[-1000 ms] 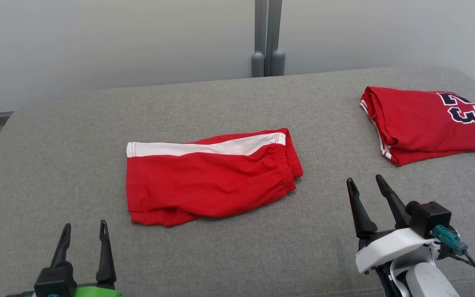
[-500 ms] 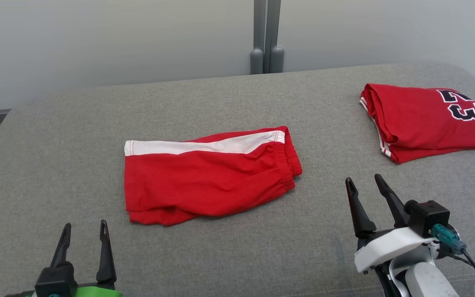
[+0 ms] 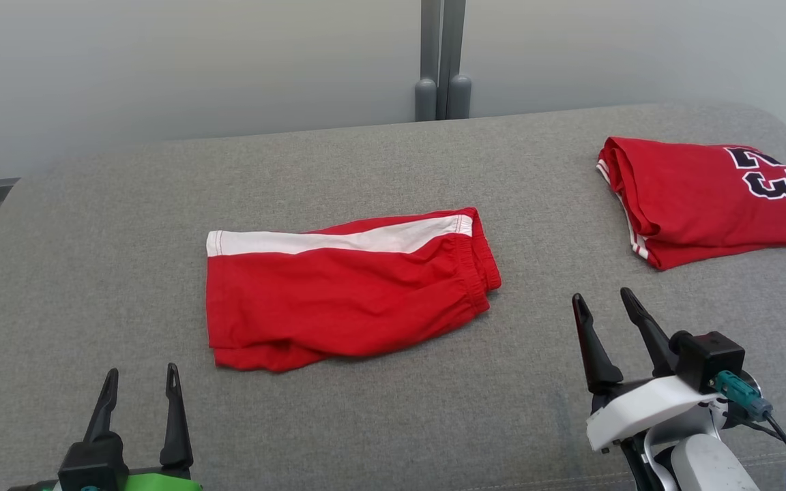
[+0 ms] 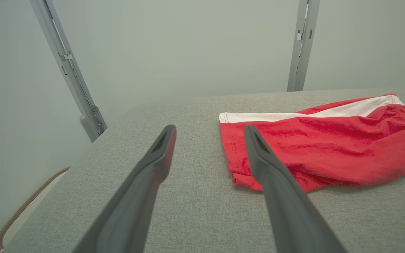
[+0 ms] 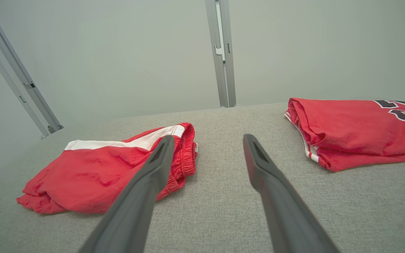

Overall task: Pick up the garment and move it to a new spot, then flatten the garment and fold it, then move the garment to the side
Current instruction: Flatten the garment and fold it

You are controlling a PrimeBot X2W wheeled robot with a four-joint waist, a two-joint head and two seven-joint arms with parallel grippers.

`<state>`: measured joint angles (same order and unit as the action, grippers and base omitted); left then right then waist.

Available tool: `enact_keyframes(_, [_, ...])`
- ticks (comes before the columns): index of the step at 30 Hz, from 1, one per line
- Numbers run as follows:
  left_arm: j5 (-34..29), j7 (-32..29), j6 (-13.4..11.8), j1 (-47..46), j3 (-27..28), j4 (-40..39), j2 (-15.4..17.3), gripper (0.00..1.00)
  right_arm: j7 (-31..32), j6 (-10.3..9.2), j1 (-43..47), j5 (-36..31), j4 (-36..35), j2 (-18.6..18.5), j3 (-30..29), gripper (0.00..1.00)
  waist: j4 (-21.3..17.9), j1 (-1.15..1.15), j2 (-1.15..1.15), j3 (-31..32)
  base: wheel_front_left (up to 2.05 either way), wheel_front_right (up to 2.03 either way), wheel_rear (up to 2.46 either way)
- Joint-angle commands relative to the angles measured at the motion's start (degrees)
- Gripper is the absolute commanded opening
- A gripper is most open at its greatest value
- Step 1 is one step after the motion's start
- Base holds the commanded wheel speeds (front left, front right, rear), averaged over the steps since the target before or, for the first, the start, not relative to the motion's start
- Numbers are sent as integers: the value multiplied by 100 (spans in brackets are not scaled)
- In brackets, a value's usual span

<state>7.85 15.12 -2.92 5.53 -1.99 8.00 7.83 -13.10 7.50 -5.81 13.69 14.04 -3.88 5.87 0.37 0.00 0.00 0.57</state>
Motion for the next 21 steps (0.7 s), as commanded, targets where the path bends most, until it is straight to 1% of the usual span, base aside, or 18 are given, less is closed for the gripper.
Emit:
enact_keyframes(1, [-43, -2, 18, -13, 23, 5, -19, 100, 27, -3, 77, -39, -30, 13, -21, 100, 1, 0, 0, 5, 0, 0, 0])
enact_keyframes(15, [-53, -2, 36, -22, 23, 12, -40, 100, 55, -3, 63, -45, -31, 27, -38, 100, 34, 0, 0, 3, 0, 0, 0])
enact_keyframes(21, [-47, -2, 64, -90, -15, 52, -59, 100, 73, -3, -235, 24, 94, 23, 128, 100, 91, 0, 0, -6, 0, 0, 0])
